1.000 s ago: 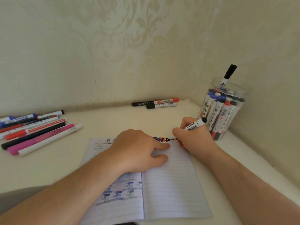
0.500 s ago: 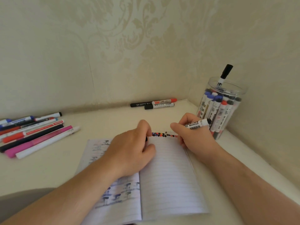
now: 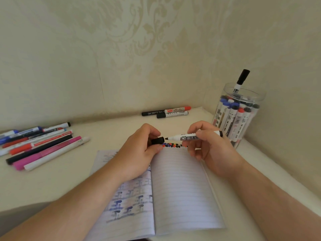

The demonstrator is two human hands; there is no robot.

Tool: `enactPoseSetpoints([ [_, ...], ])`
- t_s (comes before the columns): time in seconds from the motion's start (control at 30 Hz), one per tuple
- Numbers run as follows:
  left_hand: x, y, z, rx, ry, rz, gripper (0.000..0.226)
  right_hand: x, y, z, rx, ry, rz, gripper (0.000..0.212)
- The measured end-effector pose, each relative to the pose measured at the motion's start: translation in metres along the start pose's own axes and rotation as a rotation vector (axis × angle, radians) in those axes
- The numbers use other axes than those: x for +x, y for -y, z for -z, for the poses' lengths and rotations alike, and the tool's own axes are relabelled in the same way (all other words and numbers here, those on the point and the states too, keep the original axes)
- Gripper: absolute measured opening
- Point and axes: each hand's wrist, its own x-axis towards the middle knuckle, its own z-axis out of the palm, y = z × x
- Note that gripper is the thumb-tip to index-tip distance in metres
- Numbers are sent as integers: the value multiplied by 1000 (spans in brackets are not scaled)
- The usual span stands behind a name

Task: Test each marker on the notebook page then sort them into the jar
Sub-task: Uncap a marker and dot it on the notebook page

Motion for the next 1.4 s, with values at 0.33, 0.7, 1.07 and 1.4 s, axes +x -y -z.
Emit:
enactPoseSetpoints([
  [0.33,0,-2,0,42,2,-20,23,1,-3,-2,-104,-21,-5,10],
  [0.7,0,-1,0,27,-19,-30,20,-2,-2,-4,-145,-59,30,19],
  [1.07,1,4,-2,-36,-35,-46,31,5,-9,-9,-134,-45,38,9],
  [1.4,2,1,0,85,47,-62,37,-7,24,-24,-346,-180,186,3],
])
